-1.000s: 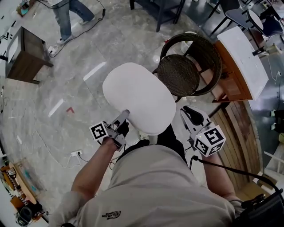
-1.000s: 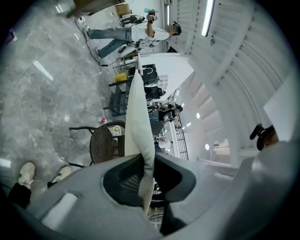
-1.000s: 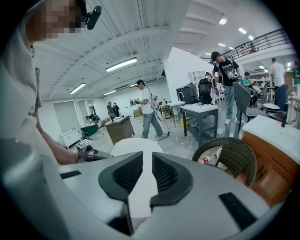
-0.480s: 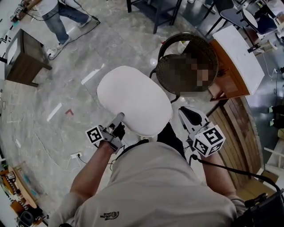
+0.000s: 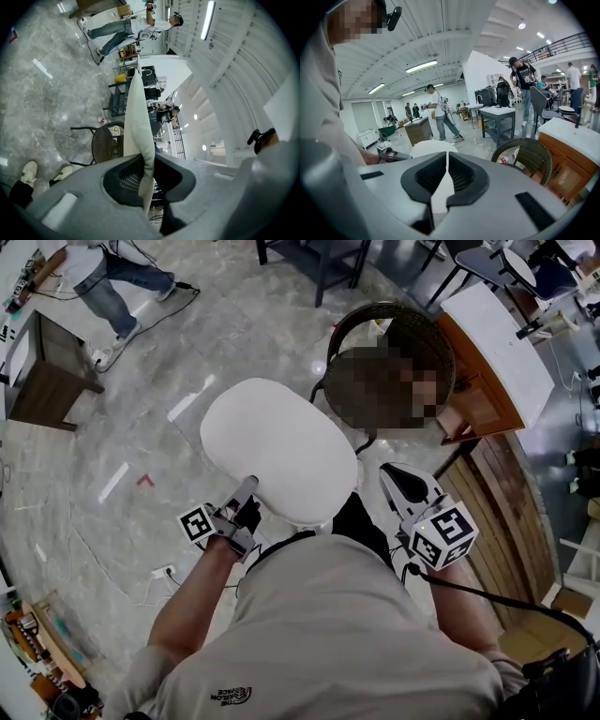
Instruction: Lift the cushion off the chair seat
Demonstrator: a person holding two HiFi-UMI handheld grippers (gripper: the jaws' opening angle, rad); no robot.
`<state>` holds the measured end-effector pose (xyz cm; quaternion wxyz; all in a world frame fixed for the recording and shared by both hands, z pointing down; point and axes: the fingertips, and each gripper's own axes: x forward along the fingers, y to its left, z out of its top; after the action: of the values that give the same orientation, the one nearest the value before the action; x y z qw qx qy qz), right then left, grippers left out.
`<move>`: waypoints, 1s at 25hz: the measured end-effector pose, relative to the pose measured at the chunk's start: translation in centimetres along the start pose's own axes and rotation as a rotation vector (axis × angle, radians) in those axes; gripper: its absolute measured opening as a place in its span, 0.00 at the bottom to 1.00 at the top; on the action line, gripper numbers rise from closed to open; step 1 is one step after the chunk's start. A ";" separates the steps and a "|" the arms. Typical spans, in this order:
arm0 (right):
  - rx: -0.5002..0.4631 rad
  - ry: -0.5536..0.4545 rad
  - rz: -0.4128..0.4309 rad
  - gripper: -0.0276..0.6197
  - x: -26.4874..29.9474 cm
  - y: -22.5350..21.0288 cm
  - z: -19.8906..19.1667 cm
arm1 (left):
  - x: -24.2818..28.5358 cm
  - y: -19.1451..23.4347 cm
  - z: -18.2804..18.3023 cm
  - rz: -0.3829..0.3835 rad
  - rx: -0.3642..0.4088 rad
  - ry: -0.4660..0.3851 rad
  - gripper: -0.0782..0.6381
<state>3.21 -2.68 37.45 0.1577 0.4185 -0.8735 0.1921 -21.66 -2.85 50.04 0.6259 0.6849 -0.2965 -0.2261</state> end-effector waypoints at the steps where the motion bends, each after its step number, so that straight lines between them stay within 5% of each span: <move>1: -0.002 0.002 -0.002 0.08 0.0 0.0 0.0 | 0.0 0.1 0.0 0.002 0.002 0.003 0.19; 25: -0.020 0.025 -0.012 0.06 -0.2 0.8 -0.1 | 0.2 0.3 -0.3 0.004 -0.010 0.024 0.19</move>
<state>2.75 -2.04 37.32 0.1742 0.4196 -0.8709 0.1876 -21.35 -2.74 50.36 0.6333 0.6838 -0.2895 -0.2180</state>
